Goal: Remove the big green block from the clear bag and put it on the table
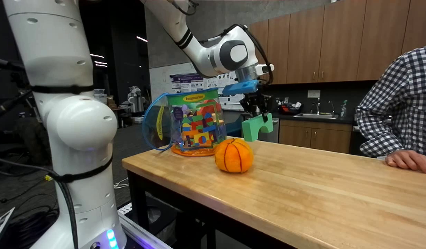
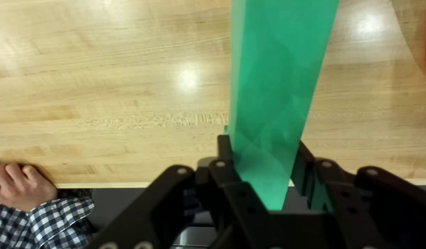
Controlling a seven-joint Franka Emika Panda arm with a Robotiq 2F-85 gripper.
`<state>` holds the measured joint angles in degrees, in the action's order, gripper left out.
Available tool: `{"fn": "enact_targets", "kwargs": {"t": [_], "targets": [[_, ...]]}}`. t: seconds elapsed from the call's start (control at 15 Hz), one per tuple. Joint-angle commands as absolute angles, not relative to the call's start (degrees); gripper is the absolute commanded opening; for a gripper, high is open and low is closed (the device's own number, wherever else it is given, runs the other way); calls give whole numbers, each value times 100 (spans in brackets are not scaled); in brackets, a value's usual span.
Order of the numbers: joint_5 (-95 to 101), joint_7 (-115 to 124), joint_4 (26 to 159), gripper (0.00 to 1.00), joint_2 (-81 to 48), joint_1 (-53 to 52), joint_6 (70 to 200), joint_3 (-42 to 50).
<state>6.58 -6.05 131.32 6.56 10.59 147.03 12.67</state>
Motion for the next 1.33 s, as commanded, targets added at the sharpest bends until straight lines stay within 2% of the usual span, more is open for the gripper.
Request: {"fn": "enact_targets", "kwargs": {"t": [0.0, 1.27], "targets": [[508, -832, 13118, 17, 475, 1076, 14810, 1269], [-5, -1328, 12709, 17, -543, 1381, 15047, 1305]]}}
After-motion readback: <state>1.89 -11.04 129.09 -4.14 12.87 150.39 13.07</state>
